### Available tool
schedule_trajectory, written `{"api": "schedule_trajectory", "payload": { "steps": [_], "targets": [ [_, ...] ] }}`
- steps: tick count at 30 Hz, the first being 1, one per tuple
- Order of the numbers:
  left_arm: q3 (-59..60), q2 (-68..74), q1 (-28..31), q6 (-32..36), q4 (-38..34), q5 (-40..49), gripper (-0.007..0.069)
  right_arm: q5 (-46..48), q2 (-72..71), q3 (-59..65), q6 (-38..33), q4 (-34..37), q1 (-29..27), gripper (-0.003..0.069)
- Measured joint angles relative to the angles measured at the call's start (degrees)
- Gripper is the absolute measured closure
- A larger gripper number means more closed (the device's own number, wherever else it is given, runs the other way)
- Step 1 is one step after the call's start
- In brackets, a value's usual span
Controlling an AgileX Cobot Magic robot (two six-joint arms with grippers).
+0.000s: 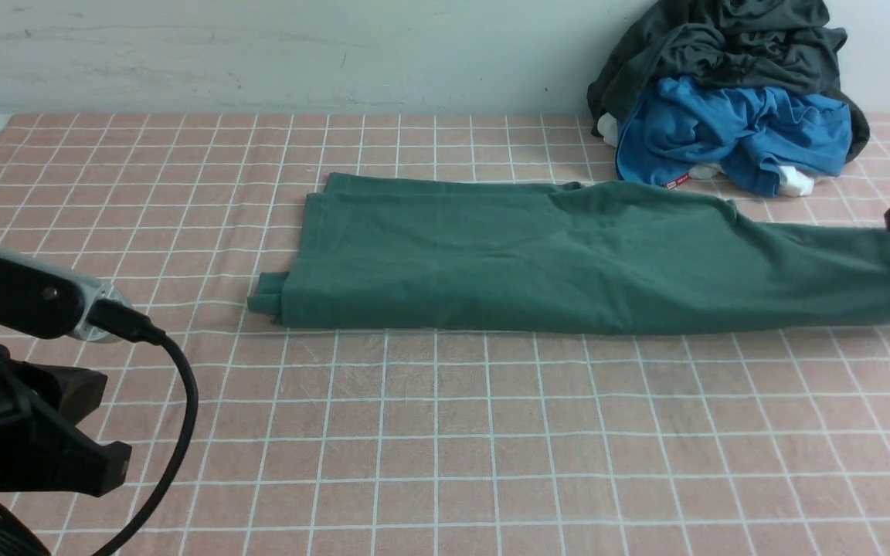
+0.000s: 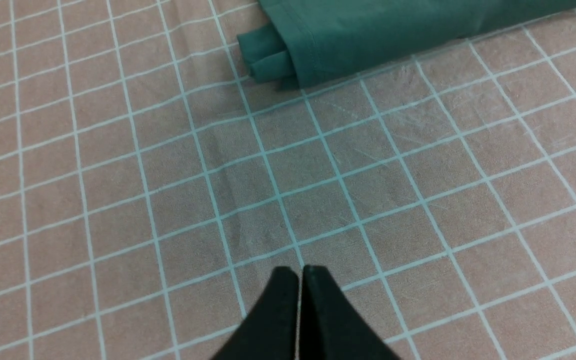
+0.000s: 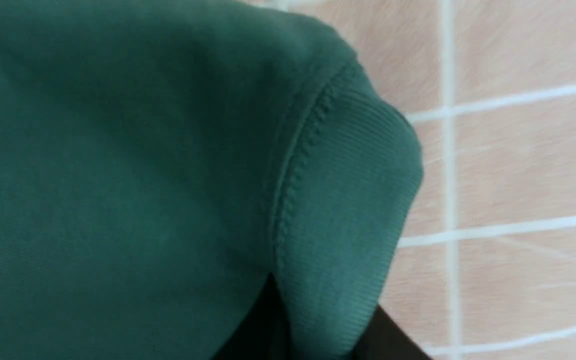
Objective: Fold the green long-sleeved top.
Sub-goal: Use the right arm to drag the right edge of the fabric to the left and folds it over the left edge
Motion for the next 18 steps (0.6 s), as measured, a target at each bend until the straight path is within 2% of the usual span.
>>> {"api": "schedule_trajectory", "payload": {
  "steps": [4,9,18],
  "targets": [
    [0.0,0.0,0.0,0.0,-2.1,0.11,0.0627,0.21,-6.68,-3.8,3.55,-7.75,0.44,0.0588],
    [0.0,0.0,0.0,0.0,-5.07,0.28,0.0627,0.57,-13.91,-5.01,5.41,-7.3,3.17,0.0588],
    [0.0,-0.06,0.0,0.0,-6.01,0.3,0.0627,-0.8,-13.43,-5.26,7.98,1.87,29.5,0.0588]
  ]
}}
